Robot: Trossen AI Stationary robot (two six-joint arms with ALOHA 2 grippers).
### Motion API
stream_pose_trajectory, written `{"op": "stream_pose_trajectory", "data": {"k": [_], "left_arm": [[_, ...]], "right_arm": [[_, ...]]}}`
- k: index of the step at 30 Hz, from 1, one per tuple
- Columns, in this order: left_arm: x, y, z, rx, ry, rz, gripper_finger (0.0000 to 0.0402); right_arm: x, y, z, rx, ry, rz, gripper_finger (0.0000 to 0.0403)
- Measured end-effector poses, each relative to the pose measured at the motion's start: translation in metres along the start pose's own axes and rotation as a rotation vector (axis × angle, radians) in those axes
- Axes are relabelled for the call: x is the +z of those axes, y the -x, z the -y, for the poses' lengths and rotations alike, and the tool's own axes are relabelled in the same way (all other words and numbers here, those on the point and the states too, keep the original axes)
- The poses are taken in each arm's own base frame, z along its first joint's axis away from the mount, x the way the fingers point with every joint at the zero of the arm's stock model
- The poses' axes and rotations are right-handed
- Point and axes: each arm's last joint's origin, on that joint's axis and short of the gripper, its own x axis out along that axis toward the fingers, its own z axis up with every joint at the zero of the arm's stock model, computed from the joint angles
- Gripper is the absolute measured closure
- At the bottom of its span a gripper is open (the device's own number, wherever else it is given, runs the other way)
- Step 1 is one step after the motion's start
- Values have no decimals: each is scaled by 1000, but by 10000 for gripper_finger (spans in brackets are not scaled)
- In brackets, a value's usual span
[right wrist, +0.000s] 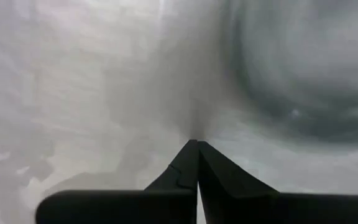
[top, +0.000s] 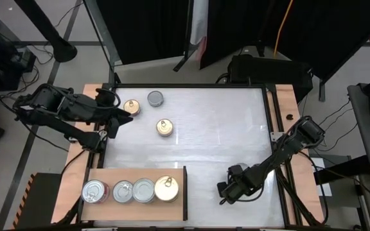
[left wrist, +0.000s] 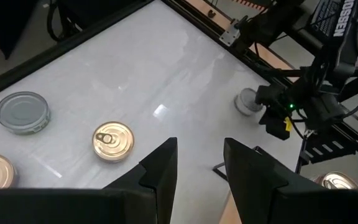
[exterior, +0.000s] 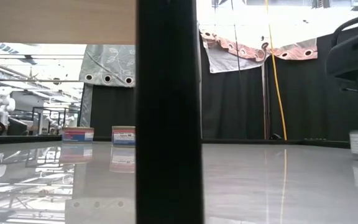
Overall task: Stack canned seafood by type on shelf
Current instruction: Stack the green white tuna can on top of the other green white tuna cans on the shelf
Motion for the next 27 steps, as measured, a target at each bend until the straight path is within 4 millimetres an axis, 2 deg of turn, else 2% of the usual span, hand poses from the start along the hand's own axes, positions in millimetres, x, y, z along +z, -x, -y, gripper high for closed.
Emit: {"op": "stream_pose_trajectory", "data": {"k": [5, 8, 11, 16, 20, 23, 27], "left_arm": [[0, 0, 0, 2, 0, 2, 269], [0, 0, 0, 3, 22, 2, 269], [0, 0, 0, 3, 39, 1, 269], [0, 0, 0, 4, 47, 2, 269], [0, -4, 2, 15, 19, -2, 269], [0, -8, 4, 24, 12, -9, 269], [0, -11, 6, 31, 3, -16, 269]], "right_arm": [[-7, -14, 0, -14, 11, 33, 403], [-10, -14, 1, 7, 10, 69, 403], [-11, 2, 4, 5, 10, 98, 403], [-3, 53, 19, -67, 26, 183, 403], [12, 69, 38, -120, 76, 268, 403], [17, 58, 48, -93, 135, 242, 403], [16, 42, 51, 30, 171, 137, 403]]}}
